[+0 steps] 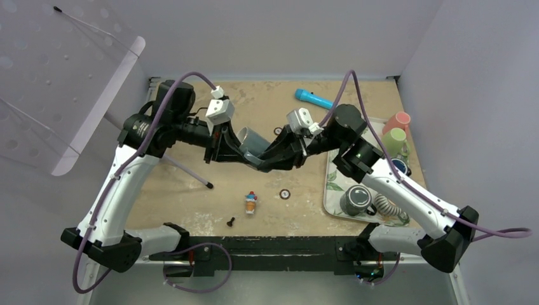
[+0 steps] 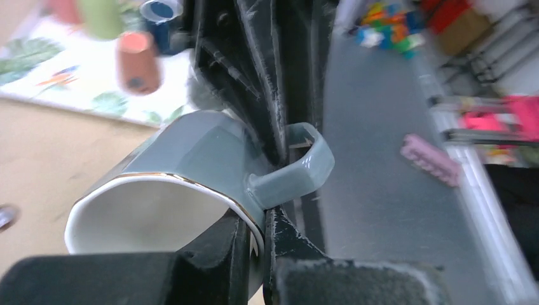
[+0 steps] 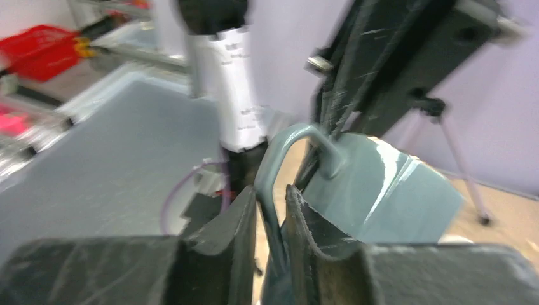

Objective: Turn the mug right side up

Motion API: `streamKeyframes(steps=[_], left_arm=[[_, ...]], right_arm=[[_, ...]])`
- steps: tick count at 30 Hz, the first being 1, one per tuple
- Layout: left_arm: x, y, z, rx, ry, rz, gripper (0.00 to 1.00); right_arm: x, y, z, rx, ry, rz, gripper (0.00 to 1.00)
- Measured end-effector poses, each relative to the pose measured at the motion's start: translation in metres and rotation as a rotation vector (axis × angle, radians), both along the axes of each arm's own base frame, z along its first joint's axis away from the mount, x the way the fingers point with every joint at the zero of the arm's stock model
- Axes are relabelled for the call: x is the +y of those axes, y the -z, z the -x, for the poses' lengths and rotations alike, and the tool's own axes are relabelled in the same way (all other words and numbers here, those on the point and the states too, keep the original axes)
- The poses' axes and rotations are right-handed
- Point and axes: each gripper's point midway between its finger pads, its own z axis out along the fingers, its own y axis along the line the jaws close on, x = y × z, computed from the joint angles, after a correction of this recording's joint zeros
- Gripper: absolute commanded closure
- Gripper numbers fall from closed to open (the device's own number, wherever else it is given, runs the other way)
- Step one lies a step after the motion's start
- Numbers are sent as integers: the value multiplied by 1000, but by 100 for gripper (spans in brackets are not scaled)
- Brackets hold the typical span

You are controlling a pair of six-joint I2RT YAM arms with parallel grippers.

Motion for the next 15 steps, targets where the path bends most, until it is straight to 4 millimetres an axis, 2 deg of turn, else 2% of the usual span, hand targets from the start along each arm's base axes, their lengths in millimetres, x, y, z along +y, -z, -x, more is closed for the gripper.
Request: streamKeyframes(steps=[1, 2, 4, 7, 9, 10, 12, 13, 15], left_arm=[[1, 1, -1, -12, -13, -7, 100], [3, 4, -7, -39, -47, -24, 100], [8, 20, -28, -92, -152, -102, 100], [15, 54, -59, -90, -276, -240, 100], [20, 82, -87, -80, -353, -346, 100], [22, 99, -102, -74, -389, -403, 100], [25, 126, -122, -65, -435, -489, 100], [27, 139, -131, -64, -456, -533, 100], [28, 162, -141, -76, -475, -610, 100]], right_arm=[[1, 0, -6, 21, 48, 7, 40], [2, -1, -13, 49, 104, 14, 29], [4, -12, -47, 77, 293, -17, 6], [-17, -21, -111, 167, 605, -51, 4], [-46, -14, -155, 266, 819, -53, 4], [-72, -5, -186, 351, 974, -52, 4], [-122, 15, -229, 488, 1226, -53, 3], [-157, 30, -250, 574, 1373, -58, 3], [-226, 64, -278, 748, 1640, -70, 3]])
